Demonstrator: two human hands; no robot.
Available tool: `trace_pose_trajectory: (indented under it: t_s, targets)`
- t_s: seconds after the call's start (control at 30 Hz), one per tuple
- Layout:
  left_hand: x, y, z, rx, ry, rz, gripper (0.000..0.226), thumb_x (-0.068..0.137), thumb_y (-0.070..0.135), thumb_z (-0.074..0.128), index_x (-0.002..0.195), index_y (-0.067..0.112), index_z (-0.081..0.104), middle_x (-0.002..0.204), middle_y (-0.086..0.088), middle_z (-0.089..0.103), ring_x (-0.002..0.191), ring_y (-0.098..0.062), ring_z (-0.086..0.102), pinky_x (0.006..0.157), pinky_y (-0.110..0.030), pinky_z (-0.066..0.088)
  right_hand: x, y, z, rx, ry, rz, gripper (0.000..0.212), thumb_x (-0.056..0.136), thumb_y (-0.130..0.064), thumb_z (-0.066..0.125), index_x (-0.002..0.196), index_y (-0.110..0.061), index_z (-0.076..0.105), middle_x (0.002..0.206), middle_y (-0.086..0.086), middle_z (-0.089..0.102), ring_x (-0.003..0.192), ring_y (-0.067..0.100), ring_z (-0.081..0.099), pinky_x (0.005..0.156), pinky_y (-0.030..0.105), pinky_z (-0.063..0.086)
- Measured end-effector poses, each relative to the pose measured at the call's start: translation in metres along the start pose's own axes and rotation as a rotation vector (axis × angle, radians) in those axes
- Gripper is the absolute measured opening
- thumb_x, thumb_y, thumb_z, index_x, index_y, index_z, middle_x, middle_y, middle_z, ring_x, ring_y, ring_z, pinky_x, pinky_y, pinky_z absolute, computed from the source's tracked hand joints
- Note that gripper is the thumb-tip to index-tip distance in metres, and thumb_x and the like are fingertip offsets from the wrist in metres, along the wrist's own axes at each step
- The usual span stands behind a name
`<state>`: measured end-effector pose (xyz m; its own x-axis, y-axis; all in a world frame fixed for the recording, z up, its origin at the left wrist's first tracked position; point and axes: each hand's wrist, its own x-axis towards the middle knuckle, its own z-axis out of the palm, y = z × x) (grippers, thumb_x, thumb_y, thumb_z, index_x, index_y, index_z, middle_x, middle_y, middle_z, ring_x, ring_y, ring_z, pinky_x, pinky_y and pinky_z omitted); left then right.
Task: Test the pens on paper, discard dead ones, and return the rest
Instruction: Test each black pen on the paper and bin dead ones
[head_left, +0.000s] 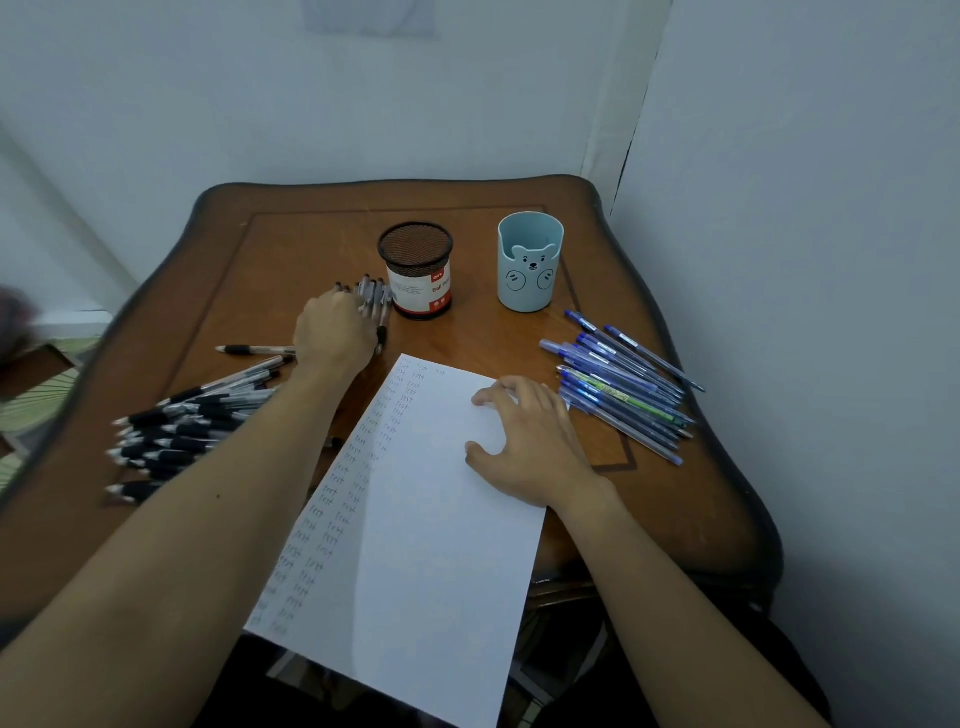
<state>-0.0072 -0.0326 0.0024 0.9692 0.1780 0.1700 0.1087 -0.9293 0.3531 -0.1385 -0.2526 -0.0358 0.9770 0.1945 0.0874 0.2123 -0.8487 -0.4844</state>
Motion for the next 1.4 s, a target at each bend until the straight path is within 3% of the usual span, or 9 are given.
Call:
trace_pose_trajectory:
  t_s: [0.13, 0.3, 0.47, 0.83, 0.9, 1.0, 1.07, 1.2, 1.4]
  targets:
    - [-0.002, -0.016, -0.005, -0.056, 0.044, -0.016, 0.031, 0.100, 0.027, 0.050, 0.120, 0.011, 0.069, 0.099, -0.011, 0.070, 0.089, -0.028, 0.065, 0.086, -0.046, 0.057, 0.001, -0.001, -0.003, -0.034, -0.052, 0.004, 0.055, 0.092, -0.052, 0.056, 0.142, -0.033, 0.044, 0.151, -0.008, 0.035, 0.145, 0.012, 0.021, 0.122, 0.040, 0.004]
    - [-0.003, -0.043, -0.016, 0.112, -0.049, -0.154, 0.037, 0.092, 0.019, 0.056, 0.127, 0.012, 0.061, 0.131, -0.015, 0.058, 0.129, -0.038, 0.044, 0.110, -0.055, 0.030, -0.004, 0.000, 0.001, -0.098, -0.079, -0.008, 0.059, 0.094, -0.055, 0.038, 0.149, -0.033, 0.036, 0.160, -0.007, 0.028, 0.152, 0.016, 0.010, 0.125, 0.046, 0.003]
    - [-0.010, -0.056, -0.016, 0.216, -0.193, -0.171, 0.029, 0.094, 0.016, 0.059, 0.122, 0.015, 0.066, 0.125, -0.014, 0.061, 0.128, -0.036, 0.045, 0.113, -0.056, 0.025, -0.005, -0.002, 0.003, -0.113, -0.047, 0.001, 0.065, 0.089, -0.057, 0.030, 0.149, -0.032, 0.038, 0.159, -0.007, 0.030, 0.152, 0.016, 0.012, 0.125, 0.045, 0.004]
    - [-0.022, -0.055, -0.009, -0.106, 0.247, 0.090, 0.031, 0.104, 0.011, 0.045, 0.132, 0.010, 0.059, 0.129, -0.010, 0.064, 0.131, -0.029, 0.050, 0.122, -0.052, -0.003, -0.006, -0.003, 0.002, -0.110, -0.040, 0.003, 0.064, 0.089, -0.056, 0.032, 0.148, -0.031, 0.039, 0.159, -0.006, 0.031, 0.151, 0.016, 0.014, 0.125, 0.047, 0.006]
    - [-0.026, -0.047, -0.008, -0.180, 0.323, 0.222, 0.032, 0.106, 0.017, 0.042, 0.132, 0.010, 0.058, 0.123, -0.012, 0.066, 0.122, -0.030, 0.056, 0.122, -0.054, 0.007, -0.006, -0.002, 0.003, -0.116, -0.052, 0.006, 0.063, 0.090, -0.056, 0.033, 0.148, -0.032, 0.038, 0.160, -0.006, 0.028, 0.152, 0.016, 0.012, 0.124, 0.047, 0.004]
    - [-0.037, -0.027, -0.011, -0.330, 0.357, 0.313, 0.035, 0.107, 0.030, 0.036, 0.133, 0.016, 0.054, 0.101, -0.008, 0.059, 0.088, -0.023, 0.056, 0.088, -0.041, 0.046, -0.006, 0.000, 0.003, -0.116, -0.056, 0.006, 0.058, 0.095, -0.054, 0.039, 0.149, -0.034, 0.036, 0.162, -0.005, 0.025, 0.152, 0.016, 0.010, 0.125, 0.047, 0.003]
    - [-0.043, -0.014, -0.013, -0.361, 0.341, 0.270, 0.039, 0.107, 0.039, 0.034, 0.128, 0.015, 0.056, 0.094, -0.004, 0.055, 0.077, -0.017, 0.051, 0.063, -0.027, 0.039, -0.006, -0.001, 0.004, -0.118, -0.058, 0.005, 0.055, 0.097, -0.052, 0.042, 0.149, -0.034, 0.035, 0.163, -0.005, 0.023, 0.153, 0.015, 0.009, 0.124, 0.045, 0.001]
    - [-0.047, -0.001, -0.011, -0.411, 0.152, 0.223, 0.085, 0.092, 0.076, 0.026, 0.071, 0.003, 0.065, 0.061, -0.013, 0.061, 0.052, -0.024, 0.048, 0.054, -0.028, 0.032, -0.006, 0.000, 0.004, -0.098, -0.051, -0.009, 0.055, 0.098, -0.051, 0.042, 0.149, -0.032, 0.035, 0.163, -0.004, 0.024, 0.153, 0.017, 0.009, 0.123, 0.039, 0.001]
    - [-0.049, 0.012, -0.009, -0.472, -0.052, 0.177, 0.055, 0.085, 0.058, 0.048, 0.063, 0.013, 0.072, 0.051, -0.002, 0.059, 0.044, -0.009, 0.043, 0.057, -0.031, 0.040, -0.006, 0.000, 0.004, -0.107, -0.049, -0.012, 0.058, 0.096, -0.053, 0.039, 0.149, -0.030, 0.036, 0.163, -0.002, 0.026, 0.153, 0.018, 0.011, 0.124, 0.040, 0.004]
